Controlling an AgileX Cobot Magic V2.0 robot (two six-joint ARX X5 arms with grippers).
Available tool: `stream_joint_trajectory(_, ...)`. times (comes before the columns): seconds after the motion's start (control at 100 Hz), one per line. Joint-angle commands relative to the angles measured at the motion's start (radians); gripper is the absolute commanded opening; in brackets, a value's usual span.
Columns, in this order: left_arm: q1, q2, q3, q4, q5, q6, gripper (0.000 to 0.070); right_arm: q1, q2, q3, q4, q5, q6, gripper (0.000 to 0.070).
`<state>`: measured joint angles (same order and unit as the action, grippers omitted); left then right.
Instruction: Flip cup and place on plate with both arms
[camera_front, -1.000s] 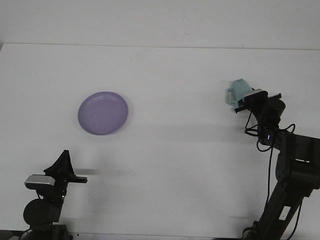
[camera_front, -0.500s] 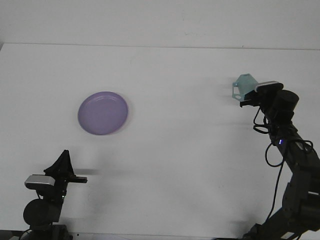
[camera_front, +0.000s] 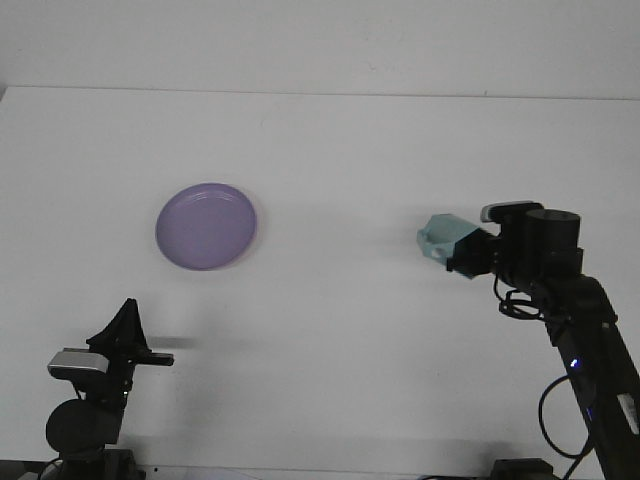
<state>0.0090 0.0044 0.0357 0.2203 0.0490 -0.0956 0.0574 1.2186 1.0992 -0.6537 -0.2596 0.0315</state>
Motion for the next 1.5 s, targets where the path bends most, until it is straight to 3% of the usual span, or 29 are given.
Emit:
stream_joint_trajectory(0.0,-0.001,-0.001,0.003,0.012,0.003,-0.003,0.0012,0.056,0.014,0.037,-0.095,0.002,0.014,0.0006)
stream_joint_trajectory(0.19,-0.001,-0.001,0.003,0.012,0.003,-0.003,0.0012,0.220,0.065,0.104,-0.286,0.097,-0.003,0.0006)
stream_joint_trajectory(0.34,-0.001,-0.001,0.003,0.011,0.003,-0.004,0.0012,0.306,0.169,0.204,-0.428,0.118,-0.029,0.0006)
stream_joint_trajectory(0.49,-0.001,-0.001,0.003,0.011,0.003,-0.004,0.0012,0.368,0.304,0.296,-0.526,0.189,-0.053,0.0006)
stream_joint_trajectory(0.8,-0.001,-0.001,0.003,0.011,0.003,-0.003,0.0012,0.431,0.501,0.323,-0.553,0.210,-0.075,0.0006)
stream_joint_trajectory(1.16,-0.001,-0.001,0.003,0.010,0.003,-0.003,0.0012,0.445,0.536,0.323,-0.548,0.208,-0.103,0.0009)
stream_joint_trajectory(1.23,-0.001,-0.001,0.003,0.010,0.003,-0.003,0.0012,0.447,0.536,0.323,-0.548,0.208,-0.109,0.0064)
stream_joint_trajectory(1.36,-0.001,-0.001,0.003,0.010,0.003,-0.003,0.0012,0.447,0.536,0.323,-0.546,0.208,-0.110,0.0345)
stream_joint_trajectory(1.49,-0.001,-0.001,0.003,0.010,0.003,-0.003,0.0012,0.444,0.529,0.336,-0.562,0.208,-0.119,0.0369)
